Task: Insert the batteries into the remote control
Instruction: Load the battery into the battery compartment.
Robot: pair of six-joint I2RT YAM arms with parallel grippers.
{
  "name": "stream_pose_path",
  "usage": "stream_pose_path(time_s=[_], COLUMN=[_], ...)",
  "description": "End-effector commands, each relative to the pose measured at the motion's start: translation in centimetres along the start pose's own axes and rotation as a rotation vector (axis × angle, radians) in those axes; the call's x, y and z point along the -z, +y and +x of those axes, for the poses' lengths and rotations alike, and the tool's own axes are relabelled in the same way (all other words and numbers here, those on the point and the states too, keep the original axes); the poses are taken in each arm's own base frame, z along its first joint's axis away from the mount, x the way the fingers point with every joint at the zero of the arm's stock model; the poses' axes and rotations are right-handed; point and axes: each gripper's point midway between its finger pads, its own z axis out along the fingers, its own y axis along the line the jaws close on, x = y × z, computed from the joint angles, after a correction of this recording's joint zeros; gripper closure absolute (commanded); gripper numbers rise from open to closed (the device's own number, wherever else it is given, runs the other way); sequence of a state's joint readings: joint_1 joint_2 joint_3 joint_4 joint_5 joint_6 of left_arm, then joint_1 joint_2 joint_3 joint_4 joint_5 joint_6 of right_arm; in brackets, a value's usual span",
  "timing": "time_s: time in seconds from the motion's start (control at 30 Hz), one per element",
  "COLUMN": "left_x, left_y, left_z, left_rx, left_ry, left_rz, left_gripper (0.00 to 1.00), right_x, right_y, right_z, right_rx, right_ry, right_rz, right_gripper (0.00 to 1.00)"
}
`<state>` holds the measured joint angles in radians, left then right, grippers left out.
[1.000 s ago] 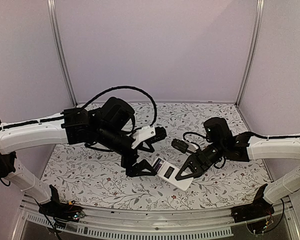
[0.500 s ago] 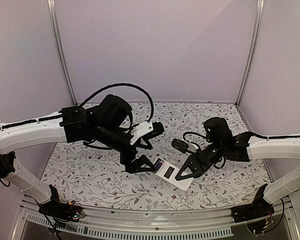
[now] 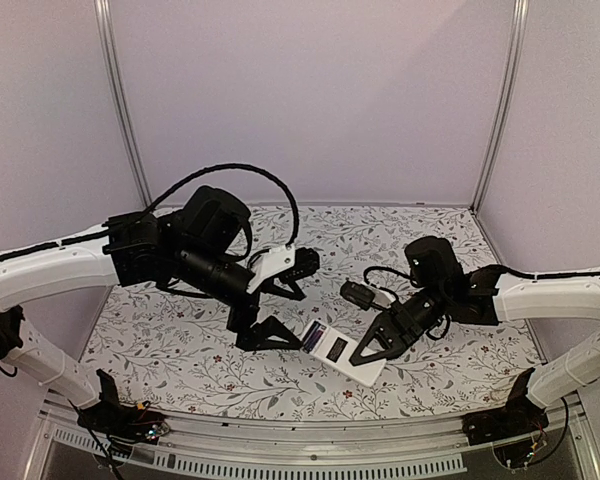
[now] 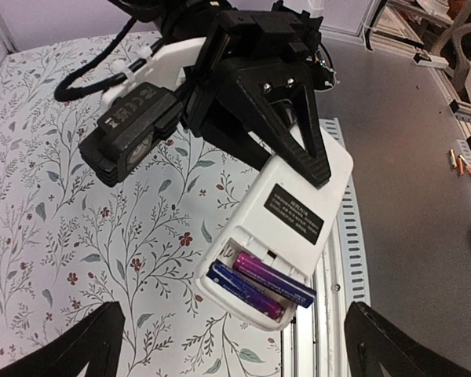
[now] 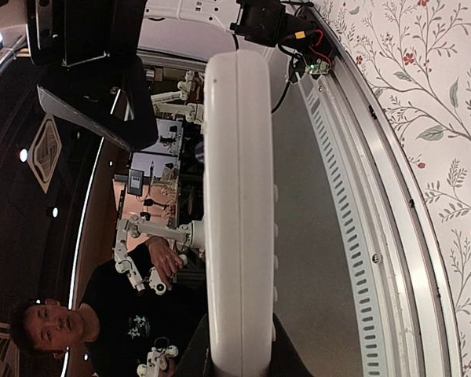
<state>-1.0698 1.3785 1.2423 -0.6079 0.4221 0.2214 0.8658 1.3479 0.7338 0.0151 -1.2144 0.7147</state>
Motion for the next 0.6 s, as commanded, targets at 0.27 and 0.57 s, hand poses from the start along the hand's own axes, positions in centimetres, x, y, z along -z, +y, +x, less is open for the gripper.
stream_pose_path(time_s=[0.27, 0.57], left_x=[-1.2, -2.3], left_y=[-1.4, -1.2], left_z=[0.7, 0.7], left_rx=[0.01, 0.072], left_ry=[0.037, 0.053], left_rz=[0.127, 0.143], left_gripper=[0.0, 0.01], right_x=[-0.7, -0.7], right_y=[1.6, 1.6], right_z=[0.4, 0.5], right_rx=[0.06, 0.065], right_ry=[0.048, 0.053], right_rz=[-0.024, -0.017], right_gripper=[1.0, 1.0])
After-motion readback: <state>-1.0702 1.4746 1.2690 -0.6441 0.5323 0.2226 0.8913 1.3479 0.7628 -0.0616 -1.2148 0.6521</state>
